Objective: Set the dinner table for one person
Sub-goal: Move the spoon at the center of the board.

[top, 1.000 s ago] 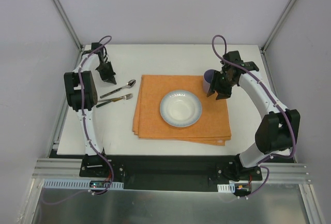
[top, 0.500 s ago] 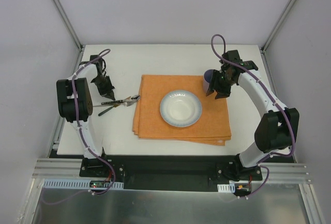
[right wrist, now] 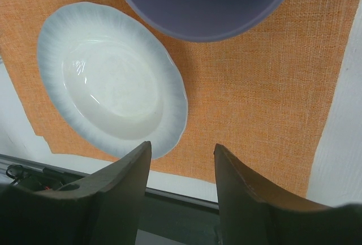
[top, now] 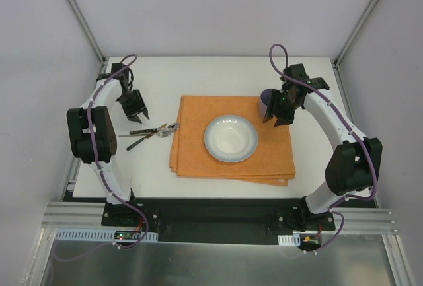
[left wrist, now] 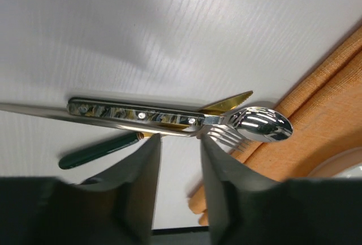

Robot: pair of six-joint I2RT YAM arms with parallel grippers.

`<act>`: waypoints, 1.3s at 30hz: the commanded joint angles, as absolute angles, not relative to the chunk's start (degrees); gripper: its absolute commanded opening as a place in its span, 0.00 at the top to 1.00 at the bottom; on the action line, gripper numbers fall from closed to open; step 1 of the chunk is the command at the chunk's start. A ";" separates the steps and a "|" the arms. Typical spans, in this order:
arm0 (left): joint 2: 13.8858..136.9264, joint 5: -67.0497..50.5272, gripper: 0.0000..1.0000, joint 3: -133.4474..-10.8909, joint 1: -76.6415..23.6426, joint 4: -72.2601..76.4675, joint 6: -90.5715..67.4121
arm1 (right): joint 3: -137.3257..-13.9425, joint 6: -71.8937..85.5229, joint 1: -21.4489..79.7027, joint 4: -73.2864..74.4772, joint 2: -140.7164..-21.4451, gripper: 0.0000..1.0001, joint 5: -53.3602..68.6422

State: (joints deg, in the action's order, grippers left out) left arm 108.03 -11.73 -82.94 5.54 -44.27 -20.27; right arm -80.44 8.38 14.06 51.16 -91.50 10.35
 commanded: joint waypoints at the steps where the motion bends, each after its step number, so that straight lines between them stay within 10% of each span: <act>1: 107.31 -9.24 0.53 -86.40 3.08 -48.51 -19.87 | -81.21 8.44 14.50 50.45 -89.82 0.49 10.55; 5: 109.51 -7.48 0.37 -87.89 2.90 -49.48 -16.36 | -81.39 8.26 14.41 50.54 -90.09 0.49 10.63; 27: 110.74 -1.94 0.35 -92.81 -3.33 -50.89 3.08 | -85.51 7.47 15.12 51.68 -94.04 0.49 12.22; 39: 108.30 17.76 0.51 -95.11 -2.81 -59.24 -26.34 | -85.96 6.94 16.35 51.77 -94.40 0.49 12.13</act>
State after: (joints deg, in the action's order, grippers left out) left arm 113.91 13.28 -93.97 -5.58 -53.47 -11.90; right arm -84.38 8.01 15.99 50.87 -95.26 11.68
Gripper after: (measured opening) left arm 0.557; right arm 0.515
